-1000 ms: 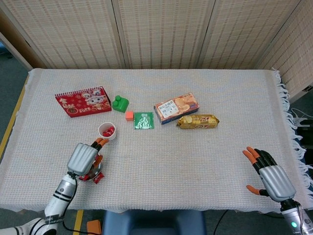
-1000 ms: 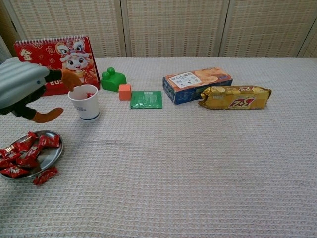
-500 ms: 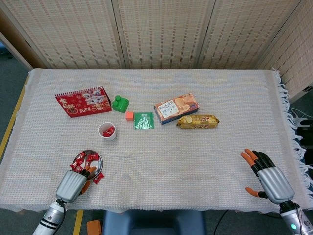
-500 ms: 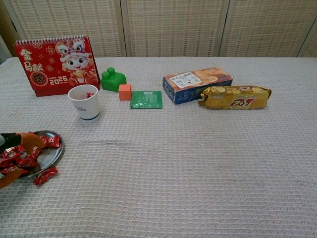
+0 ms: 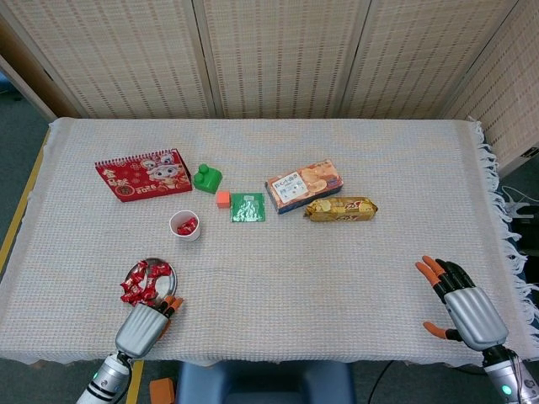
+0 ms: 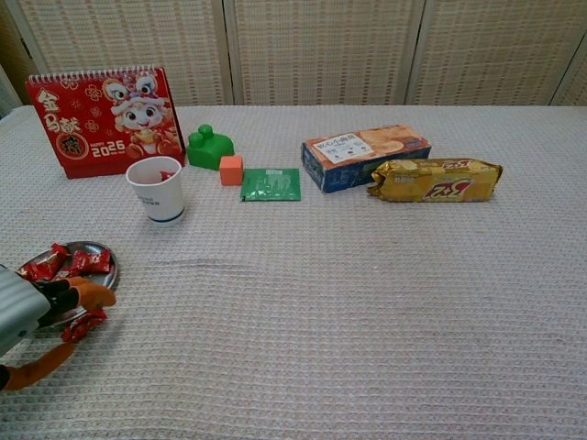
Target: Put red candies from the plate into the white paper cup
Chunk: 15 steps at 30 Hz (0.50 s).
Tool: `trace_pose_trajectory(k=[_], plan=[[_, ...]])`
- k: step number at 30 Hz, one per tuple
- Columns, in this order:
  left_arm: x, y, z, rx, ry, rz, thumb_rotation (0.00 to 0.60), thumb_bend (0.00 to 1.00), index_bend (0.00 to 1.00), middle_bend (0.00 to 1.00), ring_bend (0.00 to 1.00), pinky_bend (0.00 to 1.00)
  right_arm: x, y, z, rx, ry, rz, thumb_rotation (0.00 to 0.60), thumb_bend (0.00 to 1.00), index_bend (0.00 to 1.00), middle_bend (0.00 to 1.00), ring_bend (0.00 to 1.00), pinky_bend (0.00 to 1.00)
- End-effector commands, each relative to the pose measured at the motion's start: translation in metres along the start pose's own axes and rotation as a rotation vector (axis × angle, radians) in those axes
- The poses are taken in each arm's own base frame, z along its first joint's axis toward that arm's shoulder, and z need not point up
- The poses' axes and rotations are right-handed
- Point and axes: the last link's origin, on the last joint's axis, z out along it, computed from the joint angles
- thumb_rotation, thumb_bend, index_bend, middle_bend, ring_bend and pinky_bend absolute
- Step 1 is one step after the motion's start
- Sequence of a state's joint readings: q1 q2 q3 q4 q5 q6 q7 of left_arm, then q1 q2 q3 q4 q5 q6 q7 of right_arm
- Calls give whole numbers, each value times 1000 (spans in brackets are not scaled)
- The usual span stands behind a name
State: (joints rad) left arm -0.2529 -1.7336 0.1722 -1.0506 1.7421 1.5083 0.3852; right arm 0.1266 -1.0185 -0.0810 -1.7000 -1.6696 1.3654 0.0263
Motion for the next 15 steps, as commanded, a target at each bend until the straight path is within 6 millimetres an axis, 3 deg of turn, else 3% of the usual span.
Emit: trace_pose_trajectory(k=[1,15], plan=[[-4,0,6,-14,5,23,600,402,300,349,855,1000,0,0,-1,1,1,1,600,62,0,0,0,85],[-13,-4,12,-17,-25,54,600,404,376,428,855,1000,3,2,-2,-5,14,7,600,62,0,0,0,103]])
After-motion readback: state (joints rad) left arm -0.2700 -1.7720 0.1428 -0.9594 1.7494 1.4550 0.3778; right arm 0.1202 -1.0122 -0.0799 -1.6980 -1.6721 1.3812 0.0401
